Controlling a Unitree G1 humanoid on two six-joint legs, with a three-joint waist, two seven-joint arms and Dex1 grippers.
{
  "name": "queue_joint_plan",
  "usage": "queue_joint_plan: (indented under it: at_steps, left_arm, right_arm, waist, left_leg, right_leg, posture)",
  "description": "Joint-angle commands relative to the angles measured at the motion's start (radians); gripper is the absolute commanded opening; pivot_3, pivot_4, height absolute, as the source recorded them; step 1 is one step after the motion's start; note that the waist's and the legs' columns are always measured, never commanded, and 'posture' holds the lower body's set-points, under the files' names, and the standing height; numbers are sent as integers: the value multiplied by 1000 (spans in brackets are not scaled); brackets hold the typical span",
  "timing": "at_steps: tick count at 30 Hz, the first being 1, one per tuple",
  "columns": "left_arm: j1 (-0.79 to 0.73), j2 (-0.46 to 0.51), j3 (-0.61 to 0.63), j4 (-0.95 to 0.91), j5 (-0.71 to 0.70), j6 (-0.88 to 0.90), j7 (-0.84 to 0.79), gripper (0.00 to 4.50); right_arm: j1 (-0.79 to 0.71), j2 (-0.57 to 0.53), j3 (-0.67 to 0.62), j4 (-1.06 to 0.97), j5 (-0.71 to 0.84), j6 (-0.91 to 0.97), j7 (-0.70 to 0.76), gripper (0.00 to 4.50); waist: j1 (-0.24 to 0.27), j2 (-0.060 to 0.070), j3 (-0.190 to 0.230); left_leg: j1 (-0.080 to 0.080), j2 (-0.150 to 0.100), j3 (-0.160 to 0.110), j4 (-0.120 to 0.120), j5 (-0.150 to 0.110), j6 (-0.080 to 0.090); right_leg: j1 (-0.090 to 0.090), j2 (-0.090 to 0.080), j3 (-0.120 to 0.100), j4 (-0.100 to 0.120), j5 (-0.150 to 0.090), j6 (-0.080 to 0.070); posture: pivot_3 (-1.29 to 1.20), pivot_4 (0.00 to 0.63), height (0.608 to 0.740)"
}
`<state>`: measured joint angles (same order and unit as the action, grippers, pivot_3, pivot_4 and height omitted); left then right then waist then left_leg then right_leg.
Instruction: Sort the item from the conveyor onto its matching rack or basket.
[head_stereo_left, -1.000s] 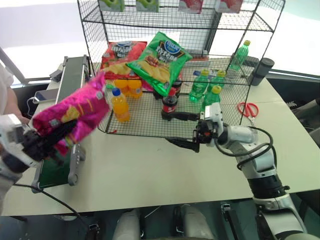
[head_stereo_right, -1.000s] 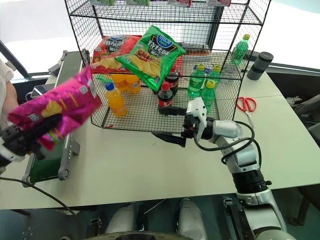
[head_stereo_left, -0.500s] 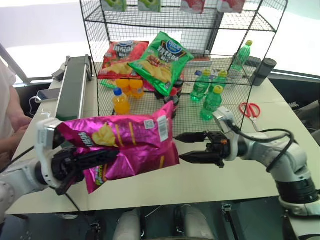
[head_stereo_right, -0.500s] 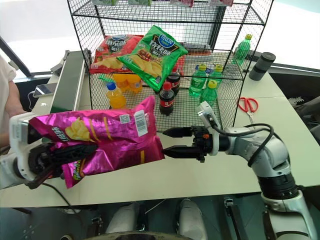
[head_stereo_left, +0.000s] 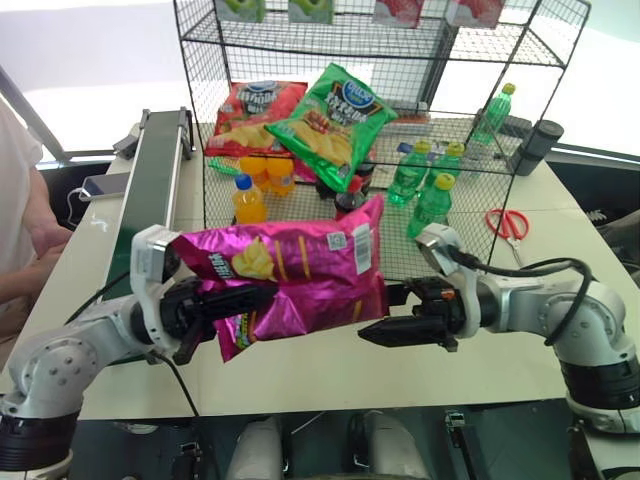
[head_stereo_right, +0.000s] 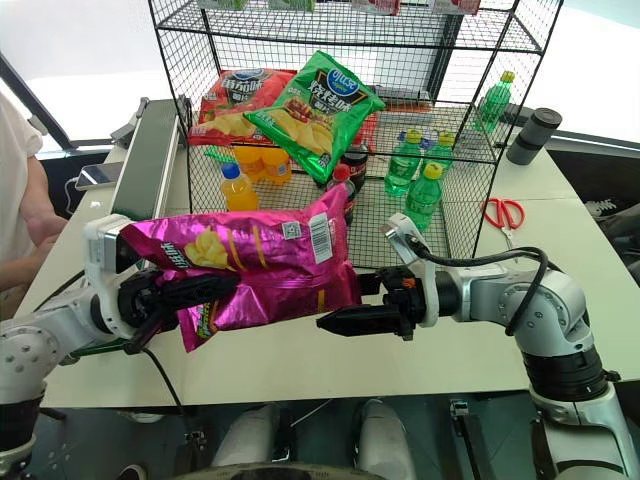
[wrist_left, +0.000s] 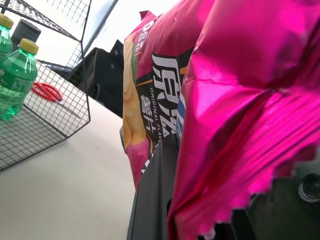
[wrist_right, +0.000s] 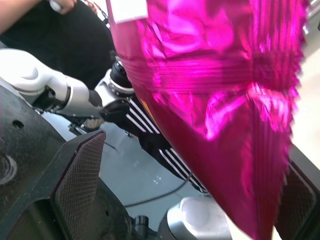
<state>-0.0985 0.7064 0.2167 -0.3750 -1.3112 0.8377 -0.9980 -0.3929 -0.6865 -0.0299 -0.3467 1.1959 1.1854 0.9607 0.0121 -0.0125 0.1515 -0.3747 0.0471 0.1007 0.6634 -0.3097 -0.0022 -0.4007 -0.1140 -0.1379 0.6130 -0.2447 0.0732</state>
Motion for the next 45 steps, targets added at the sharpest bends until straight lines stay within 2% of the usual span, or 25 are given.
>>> queue_joint_plan:
  at_steps: [1,2,4,9,10,11,13,15,16,18,19,21,27,33,37,41,43,45]
  left_arm:
    - [-27,-20,-2,-3,38,-28,-5,25]
    - [-31,-27,-5,-2,46,-29,-6,0]
    - [-37,-37,-8,-3,57,-27,-6,0]
    - [-40,-51,-10,-5,86,-31,-6,0]
    - [-40,-52,-11,-3,95,-31,0,0]
    - [-41,-54,-9,1,102,-30,10,289]
    - [-45,-53,3,18,115,-32,20,910]
    - [-47,-58,18,31,135,-53,23,1790]
    - [-43,-51,26,36,138,-52,18,2396]
    - [-26,-41,31,45,186,-87,2,3306]
    - [-9,-37,34,48,227,-119,-10,3976]
    - [19,-42,35,47,311,-202,-20,4500]
    - [35,-97,50,83,417,-341,10,4500]
    - [-70,-182,-3,136,485,-408,44,4500]
    - [-169,-241,-56,192,559,-469,48,4500]
    - [-228,-259,-97,224,623,-515,37,4500]
    - [-247,-267,-93,213,612,-503,48,4500]
    - [-249,-264,-96,197,622,-510,44,4500]
  right_arm:
    - [-17,11,-18,1,22,-6,-10,4500]
    - [-15,13,-12,2,10,-12,-12,3980]
    - [-13,18,-2,3,-6,-23,-15,3320]
    - [-20,39,-5,11,-4,-30,-32,766]
    - [-18,37,-2,11,-15,-34,-30,368]
    - [-16,34,2,14,-31,-43,-26,166]
    - [-12,26,-3,24,-62,-66,-18,166]
    - [-7,16,-15,30,-88,-93,-8,166]
    - [3,3,-16,26,-115,-115,-2,166]
    - [34,-23,-24,15,-168,-179,28,166]
    - [53,-35,-45,11,-190,-212,28,166]
    - [85,-55,-87,0,-220,-268,29,166]
    - [210,-83,-326,-92,-261,-433,-16,166]
    - [226,-81,-461,-134,-478,-715,-113,166]
    - [154,-96,-438,-94,-683,-914,-195,166]
    - [176,-185,-345,12,-1008,-1207,-196,166]
    - [161,-210,-299,66,-1169,-1294,-279,166]
    - [136,-204,-281,108,-1227,-1359,-331,166]
  waist:
    - [0,0,0]
    - [0,0,0]
    - [0,0,0]
    - [0,0,0]
    - [0,0,0]
    - [0,0,0]
    - [0,0,0]
    - [0,0,0]
    - [0,0,0]
    - [1,0,0]
    - [1,0,0]
    - [1,0,0]
    - [5,0,0]
    - [3,0,0]
    - [0,0,0]
    - [0,0,0]
    - [0,-1,0]
    - [-2,-1,0]
  left_leg:
    - [0,0,0,0,0,0]
    - [0,0,0,0,0,0]
    - [0,0,0,0,0,0]
    - [0,0,0,0,0,0]
    - [0,0,0,0,0,0]
    - [0,0,0,0,0,0]
    - [0,0,0,0,0,0]
    - [0,0,0,0,0,0]
    - [0,0,0,0,0,0]
    - [0,0,0,0,0,0]
    - [-1,0,0,0,0,0]
    - [-1,0,0,0,0,1]
    - [-1,0,0,0,0,1]
    - [-1,0,1,0,0,1]
    - [0,0,1,0,0,0]
    - [0,-1,2,0,0,0]
    - [0,-1,2,0,1,-1]
    - [0,-1,2,0,3,-5]
  right_leg:
    - [0,0,0,0,0,0]
    - [0,0,0,0,0,0]
    - [0,0,0,0,0,0]
    - [0,0,0,0,0,0]
    - [0,0,0,0,0,0]
    - [0,0,0,0,0,0]
    - [0,0,0,0,0,0]
    - [0,0,0,0,0,0]
    - [0,0,0,0,0,0]
    - [0,0,0,0,0,0]
    - [0,0,0,-1,0,0]
    - [0,0,0,-1,0,0]
    - [-1,0,0,-1,0,0]
    - [0,0,0,-1,0,0]
    - [0,0,0,-1,0,0]
    - [0,1,0,-1,0,1]
    - [0,1,0,-1,0,1]
    - [0,1,0,-1,0,1]
  posture:
    - [0,150,740]
    - [0,150,740]
    - [0,150,740]
    - [0,150,740]
    - [0,150,740]
    - [0,150,740]
    - [0,150,740]
    - [0,150,740]
    - [0,150,740]
    - [0,150,740]
    - [0,150,740]
    - [0,150,740]
    - [0,150,740]
    - [0,150,740]
    - [0,150,740]
    - [0,150,740]
    - [0,150,740]
    - [0,150,740]
